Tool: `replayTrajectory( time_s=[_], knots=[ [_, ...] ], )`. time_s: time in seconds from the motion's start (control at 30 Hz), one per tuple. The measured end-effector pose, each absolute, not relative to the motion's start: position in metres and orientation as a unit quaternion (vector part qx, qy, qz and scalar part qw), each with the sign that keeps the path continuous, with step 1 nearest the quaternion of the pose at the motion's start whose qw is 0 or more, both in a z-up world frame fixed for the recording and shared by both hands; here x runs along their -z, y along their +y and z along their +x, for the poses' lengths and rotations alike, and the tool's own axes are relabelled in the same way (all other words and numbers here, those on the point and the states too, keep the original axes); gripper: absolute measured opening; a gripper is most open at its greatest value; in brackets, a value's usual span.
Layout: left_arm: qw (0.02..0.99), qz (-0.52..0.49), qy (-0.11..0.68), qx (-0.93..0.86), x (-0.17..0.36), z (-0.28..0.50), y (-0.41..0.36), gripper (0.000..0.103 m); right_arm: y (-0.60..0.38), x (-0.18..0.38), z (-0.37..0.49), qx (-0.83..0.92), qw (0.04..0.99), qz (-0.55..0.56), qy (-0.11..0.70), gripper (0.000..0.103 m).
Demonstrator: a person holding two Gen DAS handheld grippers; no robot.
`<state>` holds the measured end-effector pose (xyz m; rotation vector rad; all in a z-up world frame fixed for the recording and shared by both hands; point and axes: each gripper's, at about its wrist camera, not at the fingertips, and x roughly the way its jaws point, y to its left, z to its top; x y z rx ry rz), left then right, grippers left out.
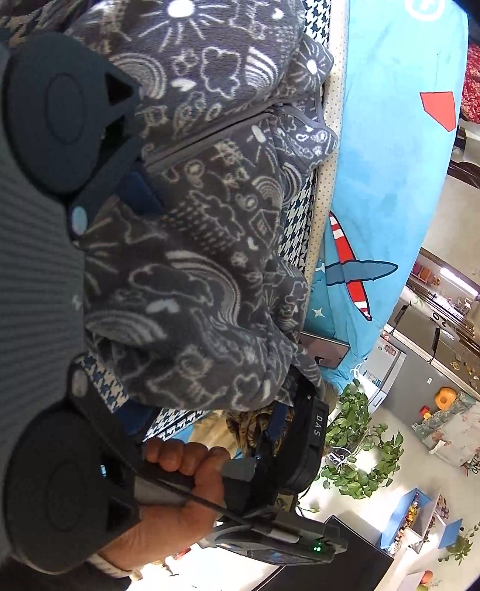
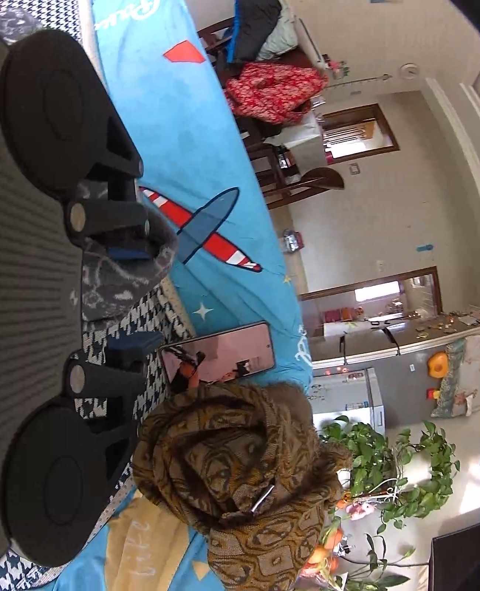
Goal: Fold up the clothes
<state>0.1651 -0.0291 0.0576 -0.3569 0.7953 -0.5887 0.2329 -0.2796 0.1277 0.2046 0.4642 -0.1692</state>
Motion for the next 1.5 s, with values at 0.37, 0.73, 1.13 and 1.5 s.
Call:
replayTrajectory(
  time_s=[0.37, 0.73, 1.13, 1.5],
  knots=[
    [0.885, -0.164, 0.359, 0.248, -0.079, 0.140, 0.015, 0.103, -0.290, -0.110, 0.210, 0.086, 0.953, 0.024, 0.289, 0.074],
    [0.913, -0.187, 0.344, 0.117, -0.087, 0.112, 0.095, 0.103, -0.291, -0.149, 0.154, 0.109, 0.970, 0.067, 0.207, 0.077],
    [0.917, -0.138, 0.375, 0.009, -0.068, 0.118, 0.114, 0.103, -0.223, -0.162, 0.133, -0.028, 0.982, 0.080, 0.168, 0.079],
    [0.907, -0.144, 0.396, -0.013, -0.053, 0.126, 0.118, 0.102, -0.121, -0.126, 0.141, -0.175, 0.956, 0.028, 0.235, 0.079]
  ],
)
